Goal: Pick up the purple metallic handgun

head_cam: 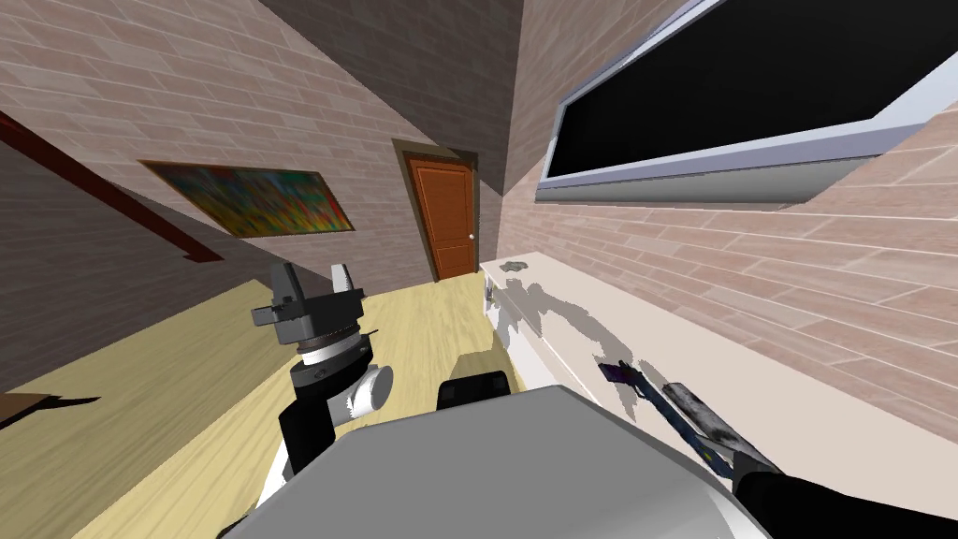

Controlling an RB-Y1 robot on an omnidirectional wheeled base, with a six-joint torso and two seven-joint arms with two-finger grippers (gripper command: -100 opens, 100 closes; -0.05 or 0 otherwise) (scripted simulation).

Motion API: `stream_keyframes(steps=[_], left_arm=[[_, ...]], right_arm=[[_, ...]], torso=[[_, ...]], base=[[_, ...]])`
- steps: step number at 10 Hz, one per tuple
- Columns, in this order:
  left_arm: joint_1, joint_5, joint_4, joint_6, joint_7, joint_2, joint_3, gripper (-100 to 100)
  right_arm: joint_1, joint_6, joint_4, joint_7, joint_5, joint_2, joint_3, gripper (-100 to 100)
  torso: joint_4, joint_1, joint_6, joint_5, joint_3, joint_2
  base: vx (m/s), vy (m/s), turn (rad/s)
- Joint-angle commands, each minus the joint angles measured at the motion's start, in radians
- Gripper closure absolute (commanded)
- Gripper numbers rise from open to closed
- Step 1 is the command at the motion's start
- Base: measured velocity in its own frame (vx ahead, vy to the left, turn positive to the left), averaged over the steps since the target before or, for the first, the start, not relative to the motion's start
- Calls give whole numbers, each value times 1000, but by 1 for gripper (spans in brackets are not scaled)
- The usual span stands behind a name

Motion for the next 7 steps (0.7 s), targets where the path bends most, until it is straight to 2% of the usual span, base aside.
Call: stream_keyframes(steps=[1, 2, 4, 5, 7], left_arm=[[0, 0, 0, 0, 0, 0, 0, 0], [0, 0, 0, 0, 0, 0, 0, 0], [0, 0, 0, 0, 0, 0, 0, 0], [0, 0, 0, 0, 0, 0, 0, 0], [0, 0, 0, 0, 0, 0, 0, 0]], right_arm=[[44, 11, 30, 15, 42, -50, 6, -100], [44, 11, 30, 15, 42, -59, 6, -100], [83, 18, 75, 40, 88, -119, 24, -100], [83, 18, 75, 40, 88, -128, 24, -100], [109, 26, 112, 62, 128, -191, 49, -100]], torso=[[0, 0, 0, 0, 0, 0], [0, 0, 0, 0, -1, -2], [0, 1, 0, 0, 1, 1], [0, -1, 0, 0, 0, 0], [0, 0, 0, 0, 0, 1]], base=[[161, -52, 156], [116, -49, 86], [115, -47, 163], [108, -61, 62], [132, -58, 117]])
